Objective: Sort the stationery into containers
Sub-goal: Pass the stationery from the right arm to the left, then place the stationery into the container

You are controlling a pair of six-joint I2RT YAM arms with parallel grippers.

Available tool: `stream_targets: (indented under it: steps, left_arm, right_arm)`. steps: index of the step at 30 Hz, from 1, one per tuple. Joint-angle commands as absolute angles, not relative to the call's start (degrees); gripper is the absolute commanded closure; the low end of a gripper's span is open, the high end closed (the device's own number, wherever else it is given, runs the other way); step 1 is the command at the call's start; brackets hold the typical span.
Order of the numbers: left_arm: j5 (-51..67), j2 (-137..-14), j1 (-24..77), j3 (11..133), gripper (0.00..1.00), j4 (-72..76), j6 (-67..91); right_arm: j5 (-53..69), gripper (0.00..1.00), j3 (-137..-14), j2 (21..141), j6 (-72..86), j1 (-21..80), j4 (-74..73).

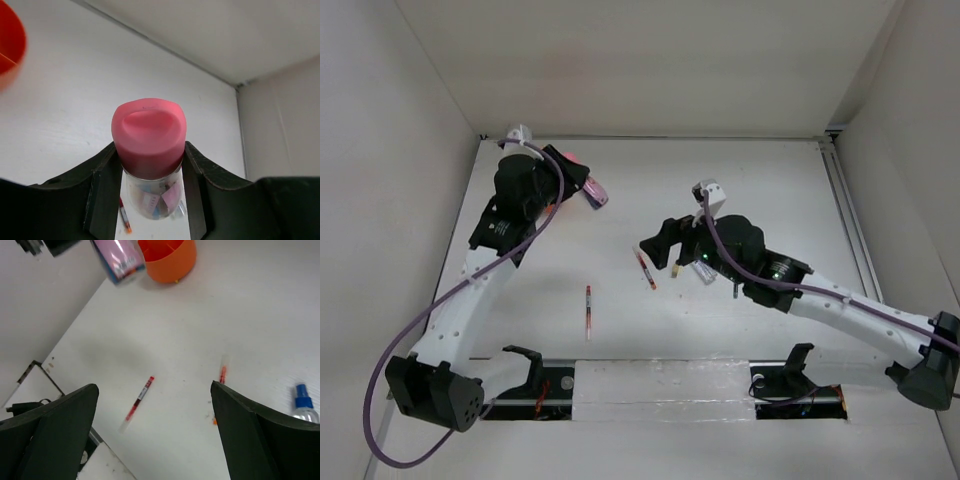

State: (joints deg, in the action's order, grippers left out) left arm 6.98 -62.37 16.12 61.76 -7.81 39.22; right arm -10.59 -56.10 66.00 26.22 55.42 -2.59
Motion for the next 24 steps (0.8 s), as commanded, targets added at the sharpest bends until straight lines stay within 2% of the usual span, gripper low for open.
stream_targets:
  steps: [1,6,13,24]
  left_arm:
    - [-8.9,-66.5,16.0,68.2,1.00,-9.8,38.3]
    - [-19.6,-74.9,12.5,75.2,1.00,-11.2,36.0]
    - [-30.7,-84.2,7.8,83.8,1.00,-4.9,28.6]
    - [-35.2,-99.0,6.7,96.4,1.00,-0.3,17.5]
  right_arm:
    - [-15.9,0.00,-54.7,61.2,23.5,55.4,-7.6]
    - [-15.9,0.00,-52.5,56.6,22.9,55.4,-9.0]
    - [-11.6,0.00,-49.5,53.7,22.3,55.4,-9.0]
    - [-10.3,0.00,-46.9,51.4,22.9,55.4,-9.5]
